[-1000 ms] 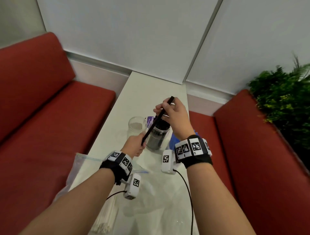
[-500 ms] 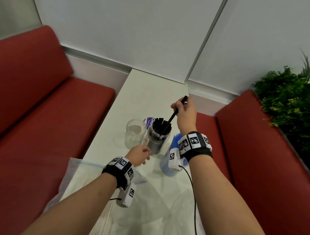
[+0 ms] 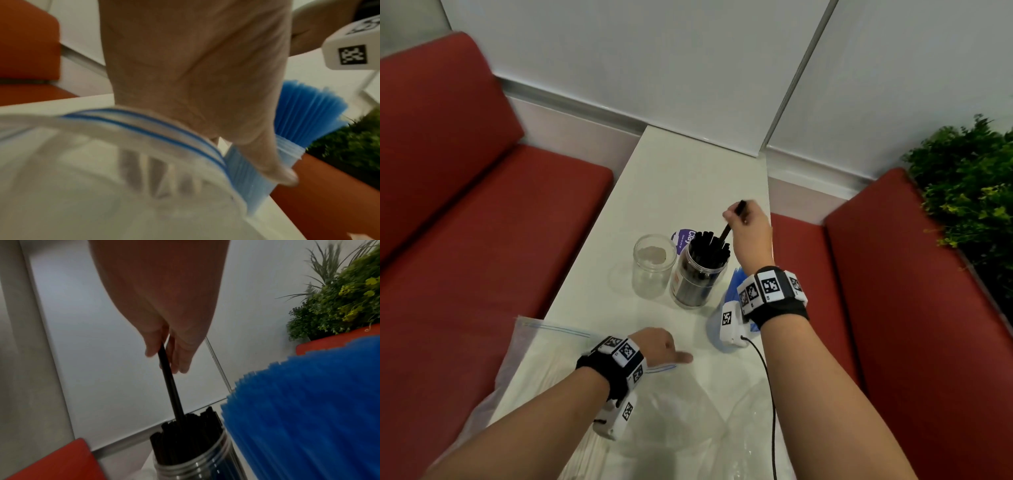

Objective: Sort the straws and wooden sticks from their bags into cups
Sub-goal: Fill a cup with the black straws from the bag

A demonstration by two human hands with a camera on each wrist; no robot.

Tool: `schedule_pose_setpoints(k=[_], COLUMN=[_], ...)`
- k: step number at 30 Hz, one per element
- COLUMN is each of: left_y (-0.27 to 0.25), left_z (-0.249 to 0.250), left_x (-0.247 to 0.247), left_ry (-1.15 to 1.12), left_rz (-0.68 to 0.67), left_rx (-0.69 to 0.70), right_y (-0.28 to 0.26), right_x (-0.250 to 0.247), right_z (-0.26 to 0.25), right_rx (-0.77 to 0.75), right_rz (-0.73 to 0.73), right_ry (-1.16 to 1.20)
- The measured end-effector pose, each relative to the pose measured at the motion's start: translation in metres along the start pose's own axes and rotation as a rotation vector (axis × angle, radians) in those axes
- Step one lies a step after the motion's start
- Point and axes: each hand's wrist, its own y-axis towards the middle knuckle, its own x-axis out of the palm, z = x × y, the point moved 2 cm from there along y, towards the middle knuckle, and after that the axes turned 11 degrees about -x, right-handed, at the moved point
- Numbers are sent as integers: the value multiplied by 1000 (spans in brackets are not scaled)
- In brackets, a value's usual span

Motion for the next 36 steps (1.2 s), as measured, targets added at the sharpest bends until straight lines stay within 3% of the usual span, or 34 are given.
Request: schedule_pose_setpoints(k=[2,4,7,9,11,14,17,20,22,25,28,30,33,36], left_y=[-2,-4,-9,-16,-22,-31,-45,-60,-70,-86,-101,-107,-111,-113], left_z=[0,-1,-2,-2,-4,-7,-12,-21,-27,-35,-38,-34,-27,-28], left_x=[9,16,21,21,17,2,-21,-50,-67,-84,-87,-80,-67,-69], left_ry=[123,207,241,240,208,127,-1,-419,-677,-852,-853,-838,-508,-297], left_rz=[-55,-103,14,60,61,124,208,403,550,746,809,695,534,659], left_rx=[-16,-34,-50,-50,-65,-80,-28,-42,-36,-9,20,88,185,187], right_y=[-12,-24,-35,-44,-57,-71,-82,-114,-147,-179,-194,-202,-203,-203], right_x=[9,16,28,41,48,51,47,33,24,12,3,-1,-15,-35], right_z=[9,9,3,6,14,18,1,-2,4,13,12,12,10,9], right_rx=[24,4,-167,-223,-147,-195,-301,-49,146,280,366,366,294,217], right_rz=[-128,-158,-187,-414,-635,-752,-632,-563,-674,-778,-838,-795,-573,-260], right_ry=[-84,-111,-324,-676,-941,-1056,-763,-224,-203,-351,-280,-132,-132,-158])
